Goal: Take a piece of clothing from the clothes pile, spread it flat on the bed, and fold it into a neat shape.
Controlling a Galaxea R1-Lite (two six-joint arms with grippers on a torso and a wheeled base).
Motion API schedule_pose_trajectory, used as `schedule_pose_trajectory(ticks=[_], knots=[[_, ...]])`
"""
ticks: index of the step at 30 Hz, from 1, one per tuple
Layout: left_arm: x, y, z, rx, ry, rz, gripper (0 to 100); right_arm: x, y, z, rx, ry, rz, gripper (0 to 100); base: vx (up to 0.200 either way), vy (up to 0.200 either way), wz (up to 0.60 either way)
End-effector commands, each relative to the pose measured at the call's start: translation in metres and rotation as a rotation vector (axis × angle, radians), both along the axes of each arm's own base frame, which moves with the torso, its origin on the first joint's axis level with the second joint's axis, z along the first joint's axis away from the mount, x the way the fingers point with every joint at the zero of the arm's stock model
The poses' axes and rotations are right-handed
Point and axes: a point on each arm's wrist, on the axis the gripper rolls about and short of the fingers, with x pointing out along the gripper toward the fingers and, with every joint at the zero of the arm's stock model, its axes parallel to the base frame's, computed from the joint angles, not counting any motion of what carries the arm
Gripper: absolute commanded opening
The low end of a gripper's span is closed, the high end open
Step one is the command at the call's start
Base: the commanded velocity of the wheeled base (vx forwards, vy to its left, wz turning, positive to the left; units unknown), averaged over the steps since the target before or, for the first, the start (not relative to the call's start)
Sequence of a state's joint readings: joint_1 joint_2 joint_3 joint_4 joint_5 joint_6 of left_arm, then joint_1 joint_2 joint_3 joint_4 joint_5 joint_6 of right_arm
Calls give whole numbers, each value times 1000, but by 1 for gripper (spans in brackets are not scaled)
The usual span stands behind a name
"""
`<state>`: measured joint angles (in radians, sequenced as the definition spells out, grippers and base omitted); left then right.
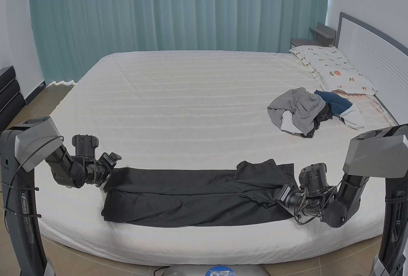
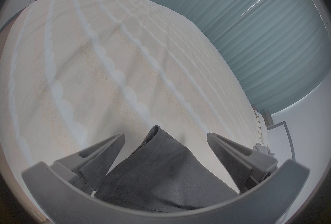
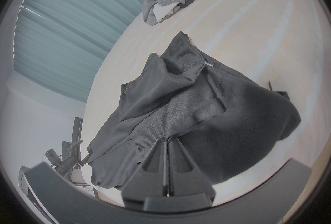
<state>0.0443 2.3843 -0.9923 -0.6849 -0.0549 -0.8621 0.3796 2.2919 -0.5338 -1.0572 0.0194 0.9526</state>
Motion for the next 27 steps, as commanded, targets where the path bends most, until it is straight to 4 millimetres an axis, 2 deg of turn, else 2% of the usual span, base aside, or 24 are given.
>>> schedule_pose_trajectory(ticks=[1,6,17,18,22,27], knots=[[0,0,0,0,0,0,100,-12,4,10,3,-5,26,0,0,0,0],[0,0,0,-3,0,2,100,-26,8,7,-23,20,53,0,0,0,0],[0,0,-1,-1,2,1,100,-38,6,0,-79,49,89,0,0,0,0],[0,0,-1,-1,2,1,100,-38,6,-1,-80,50,89,100,0,0,0],[0,0,-1,-1,2,1,100,-38,7,-2,-79,52,97,100,0,0,0],[0,0,-1,-1,2,1,100,-39,2,17,-57,-7,85,100,0,0,0]])
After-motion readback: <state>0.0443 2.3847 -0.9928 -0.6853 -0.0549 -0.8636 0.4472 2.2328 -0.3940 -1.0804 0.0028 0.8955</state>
